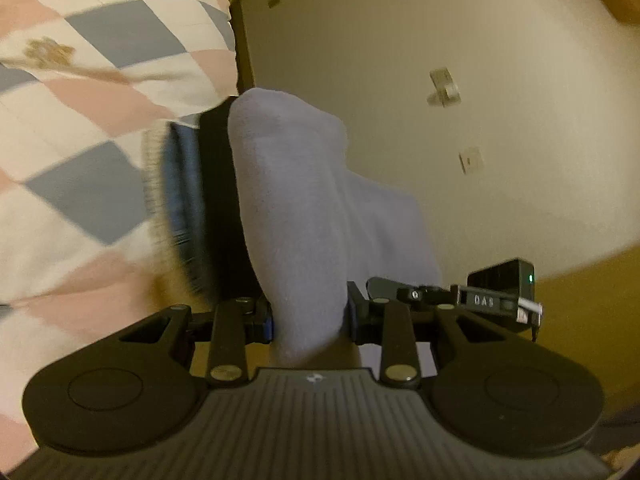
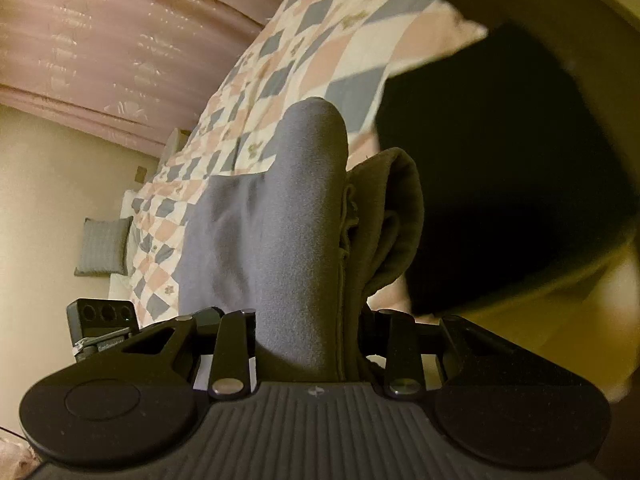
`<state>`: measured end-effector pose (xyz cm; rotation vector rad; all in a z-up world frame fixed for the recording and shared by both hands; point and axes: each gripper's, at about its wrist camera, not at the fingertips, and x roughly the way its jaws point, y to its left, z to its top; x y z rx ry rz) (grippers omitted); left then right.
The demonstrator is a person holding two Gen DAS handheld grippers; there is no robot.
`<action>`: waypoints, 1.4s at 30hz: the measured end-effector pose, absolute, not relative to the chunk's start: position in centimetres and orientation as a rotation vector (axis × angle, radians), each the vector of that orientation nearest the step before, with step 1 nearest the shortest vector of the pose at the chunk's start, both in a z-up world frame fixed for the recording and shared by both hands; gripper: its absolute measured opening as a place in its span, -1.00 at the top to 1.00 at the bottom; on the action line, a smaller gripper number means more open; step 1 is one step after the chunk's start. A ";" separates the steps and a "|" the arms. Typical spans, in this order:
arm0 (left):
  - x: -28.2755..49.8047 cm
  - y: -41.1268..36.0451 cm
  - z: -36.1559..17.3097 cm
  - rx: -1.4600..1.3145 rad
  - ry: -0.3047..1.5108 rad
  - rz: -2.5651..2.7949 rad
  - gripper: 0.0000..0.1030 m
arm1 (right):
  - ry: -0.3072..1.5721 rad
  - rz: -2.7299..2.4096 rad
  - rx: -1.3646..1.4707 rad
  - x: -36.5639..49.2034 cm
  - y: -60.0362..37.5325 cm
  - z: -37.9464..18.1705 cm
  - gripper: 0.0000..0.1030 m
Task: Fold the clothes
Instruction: 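Grasp the folded grey pants with the left gripper while the right gripper grasps beside it, then lift the folded grey pants with both grippers and carry them toward the clothes stack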
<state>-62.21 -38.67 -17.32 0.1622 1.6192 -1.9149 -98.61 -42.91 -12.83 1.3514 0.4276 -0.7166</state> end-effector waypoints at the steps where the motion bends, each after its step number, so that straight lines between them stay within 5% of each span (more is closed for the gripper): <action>1: -63.9 -39.3 -17.5 0.139 1.627 -1.896 0.48 | 0.433 -0.712 1.354 -100.2 -44.0 -12.8 0.38; 9: -69.7 -43.5 -20.1 0.077 1.597 -1.775 0.48 | 0.506 -0.626 1.355 -107.7 -53.4 -16.0 0.38; 26: -72.2 -48.5 -23.9 0.149 1.534 -1.718 0.46 | 0.472 -0.601 1.384 -106.6 -57.6 -21.8 0.37; 29: -72.2 -48.6 -25.5 0.193 1.535 -1.679 0.33 | 0.509 -0.631 1.396 -106.4 -58.1 -23.4 0.11; 32: -71.6 -48.4 -26.7 0.184 1.571 -1.633 0.31 | 0.478 -0.662 1.451 -107.2 -58.0 -24.4 0.05; 35: -70.9 -47.9 -25.5 0.159 1.545 -1.628 0.31 | 0.413 -0.704 1.456 -108.7 -57.2 -23.8 -0.34; 38: -69.9 -47.4 -24.8 0.124 1.553 -1.625 0.25 | 0.347 -0.744 1.462 -110.4 -56.3 -23.0 -0.39; 39: -69.9 -47.2 -24.8 0.130 1.553 -1.628 0.26 | 0.349 -0.747 1.453 -110.6 -56.1 -22.9 -0.25; 40: -69.8 -47.2 -24.8 0.138 1.551 -1.632 0.30 | 0.352 -0.751 1.440 -110.7 -55.9 -22.9 0.24; 42: -69.9 -47.0 -24.7 0.161 1.528 -1.640 0.43 | 0.376 -0.771 1.393 -110.5 -55.6 -22.7 0.40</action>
